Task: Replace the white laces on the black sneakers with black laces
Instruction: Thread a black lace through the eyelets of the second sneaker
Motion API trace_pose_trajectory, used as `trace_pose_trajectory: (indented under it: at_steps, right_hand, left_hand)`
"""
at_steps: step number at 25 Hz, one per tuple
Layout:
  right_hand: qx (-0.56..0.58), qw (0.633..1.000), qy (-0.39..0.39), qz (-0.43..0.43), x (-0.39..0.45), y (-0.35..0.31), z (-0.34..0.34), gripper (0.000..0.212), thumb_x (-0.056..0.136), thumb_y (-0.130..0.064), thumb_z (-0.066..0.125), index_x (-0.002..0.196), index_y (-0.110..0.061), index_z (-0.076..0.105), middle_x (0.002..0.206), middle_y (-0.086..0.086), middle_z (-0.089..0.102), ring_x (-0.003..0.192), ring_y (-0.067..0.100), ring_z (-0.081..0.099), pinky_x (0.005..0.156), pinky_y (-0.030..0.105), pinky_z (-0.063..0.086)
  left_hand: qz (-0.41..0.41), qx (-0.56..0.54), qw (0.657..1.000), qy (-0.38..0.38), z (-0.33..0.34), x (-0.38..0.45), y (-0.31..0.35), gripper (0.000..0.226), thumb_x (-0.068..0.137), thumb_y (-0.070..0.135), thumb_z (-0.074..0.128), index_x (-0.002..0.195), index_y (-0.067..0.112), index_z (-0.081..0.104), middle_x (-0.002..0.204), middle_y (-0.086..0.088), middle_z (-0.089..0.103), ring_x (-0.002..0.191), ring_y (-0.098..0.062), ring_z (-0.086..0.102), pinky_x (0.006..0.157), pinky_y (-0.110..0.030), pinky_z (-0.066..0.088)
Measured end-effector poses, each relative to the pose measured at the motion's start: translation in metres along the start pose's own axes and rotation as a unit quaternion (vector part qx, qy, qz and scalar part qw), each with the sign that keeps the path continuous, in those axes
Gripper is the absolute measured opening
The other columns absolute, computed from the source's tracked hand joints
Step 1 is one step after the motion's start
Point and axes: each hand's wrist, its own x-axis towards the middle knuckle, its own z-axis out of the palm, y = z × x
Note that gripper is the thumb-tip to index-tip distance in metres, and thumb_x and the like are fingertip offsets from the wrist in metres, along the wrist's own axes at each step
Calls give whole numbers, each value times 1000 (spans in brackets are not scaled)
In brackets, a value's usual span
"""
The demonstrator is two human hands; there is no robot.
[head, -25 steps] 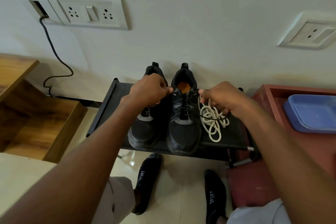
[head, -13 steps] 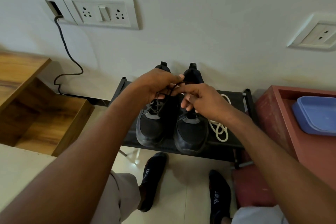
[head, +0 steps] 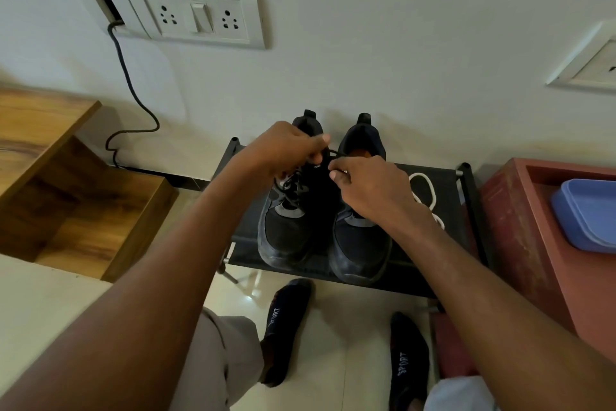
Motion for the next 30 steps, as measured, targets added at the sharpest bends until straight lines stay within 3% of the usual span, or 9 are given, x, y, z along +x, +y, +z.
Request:
trace_pose_trajectory:
  at_steps: [5,8,11,14,16,19,21,24,30]
  right_hand:
    - [-53,997,33,42,-4,0,3,40,101,-56,59,82,-22,59,72,-1,54,73,24,62,68,36,52]
    - [-10,997,65,30,-11,6,2,14,99,-40,67,99,-26,64,81,-2,62,82,25,66,73,38,56]
    - [8,999,28,-32,-12,5,5,41,102,-31,63,139,-44,54,106,2,71,94,27,70,83,43,62]
    - [-23,999,29,-11,-7,1,2,25,105,-39,54,127,-34,65,100,2,69,92,27,70,79,41,59]
    - [-37,998,50,13,-8,1,1,31,104,-51,54,101,-24,70,80,-1,62,81,24,68,73,37,57]
    - [-35,996,77,36,-10,4,2,32,99,-53,65,87,-23,63,70,-4,54,78,25,68,71,37,57]
    - [-10,998,66,7,-13,4,1,21,98,-45,68,111,-29,66,89,-1,68,91,27,71,80,41,60]
    - [-16,999,16,-32,-15,0,2,35,102,-39,61,137,-41,58,122,2,70,108,30,69,89,46,57]
    - [-52,996,63,34,-10,1,2,35,100,-54,62,93,-19,66,73,-2,53,75,23,62,69,36,53]
  left_hand:
    - [77,-171,982,-11,2,4,6,41,104,41,61,94,5,77,56,1,45,45,-10,32,43,-22,25]
    - [89,-189,978,-8,8,7,12,39,104,39,61,98,5,79,57,0,45,46,-13,32,43,-21,27]
    - [100,-157,981,52,11,8,14,37,102,36,64,86,8,80,51,0,48,55,-24,48,59,-31,49]
    - [96,-113,985,85,12,6,13,38,101,38,66,79,10,79,49,3,53,63,-31,62,79,-42,61]
    - [80,-129,985,78,11,4,14,39,101,38,66,78,8,78,49,3,51,64,-34,67,67,-36,63]
    - [58,-187,979,56,10,4,16,39,102,38,65,83,6,77,47,3,40,43,-15,43,52,-24,37]
    - [70,-196,977,46,13,5,17,39,102,39,64,87,5,78,48,3,39,47,-16,37,52,-25,33]
    - [72,-193,977,52,15,4,15,39,103,38,62,90,5,78,48,3,39,48,-16,35,44,-23,28]
    - [65,-184,980,38,13,3,9,41,104,38,60,95,2,76,50,3,41,45,-12,32,42,-21,26]
